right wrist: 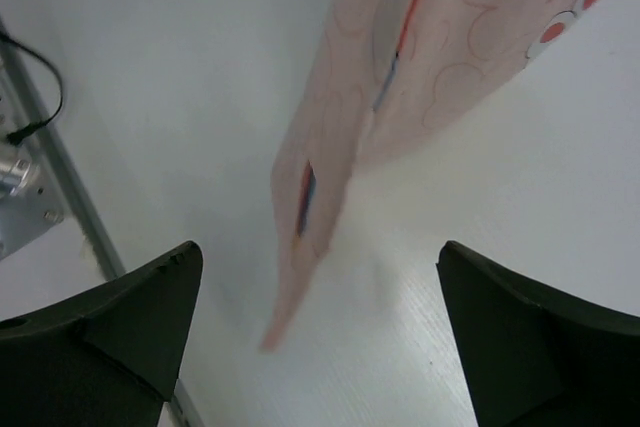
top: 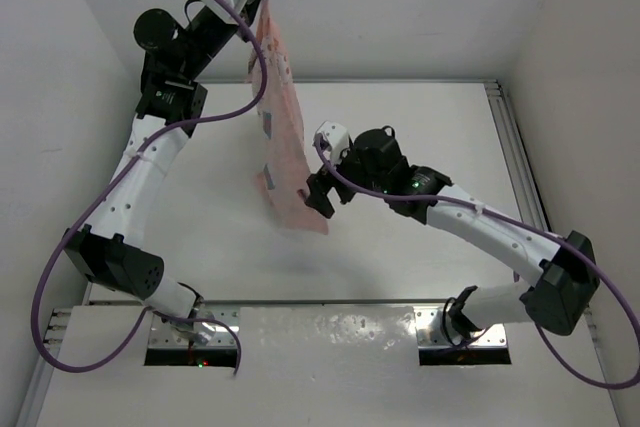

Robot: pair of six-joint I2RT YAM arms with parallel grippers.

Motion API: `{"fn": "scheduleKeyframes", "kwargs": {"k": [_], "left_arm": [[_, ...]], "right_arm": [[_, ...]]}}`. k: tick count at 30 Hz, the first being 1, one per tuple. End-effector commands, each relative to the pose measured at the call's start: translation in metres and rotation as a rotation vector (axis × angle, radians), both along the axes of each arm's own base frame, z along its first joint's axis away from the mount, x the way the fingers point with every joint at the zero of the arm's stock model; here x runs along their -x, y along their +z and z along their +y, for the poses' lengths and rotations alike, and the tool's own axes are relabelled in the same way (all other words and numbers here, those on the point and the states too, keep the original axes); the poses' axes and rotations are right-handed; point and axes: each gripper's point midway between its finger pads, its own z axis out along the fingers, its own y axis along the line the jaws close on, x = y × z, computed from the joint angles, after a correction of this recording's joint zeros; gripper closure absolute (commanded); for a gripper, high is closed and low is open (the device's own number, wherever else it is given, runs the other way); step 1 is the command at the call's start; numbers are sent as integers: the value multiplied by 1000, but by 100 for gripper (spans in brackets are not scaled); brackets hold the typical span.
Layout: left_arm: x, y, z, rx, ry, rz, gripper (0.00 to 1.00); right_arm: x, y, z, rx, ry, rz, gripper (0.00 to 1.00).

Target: Put the pillow into the pillowcase

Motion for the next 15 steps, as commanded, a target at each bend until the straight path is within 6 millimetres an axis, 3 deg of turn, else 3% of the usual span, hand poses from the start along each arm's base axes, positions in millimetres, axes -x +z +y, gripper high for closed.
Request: {"fn": "scheduleKeyframes", "kwargs": {"k": [1, 6, 7, 8, 10, 11, 13, 14, 15], "left_arm": [[28, 66, 17, 58, 90, -229, 100], [35, 70, 20, 70, 92, -242, 100], [35, 69, 19, 57, 98, -246, 100], [34, 69, 19, 55, 120, -245, 100], [29, 67, 15, -4, 203, -249, 100], [14, 61, 25, -7, 309, -213, 100], [3, 60, 33, -59, 434, -184, 100], [-10, 63, 49, -32, 542, -147, 100], [-21, 52, 55, -42, 580, -78, 100]], "right_arm": [[-44, 39, 9, -125, -175, -113, 1], [-88, 2, 17, -120, -282, -25, 1], [-97, 2, 14, -121, -311, -18, 1], [-109, 16, 16, -141, -338, -20, 1], [-124, 20, 4, -124, -412, -22, 1], [-128, 29, -1, -133, -434, -46, 1], [-141, 59, -27, -167, -546, -136, 1], [-145, 67, -38, -178, -584, -158, 1], [-149, 89, -58, -215, -643, -197, 1]]}}
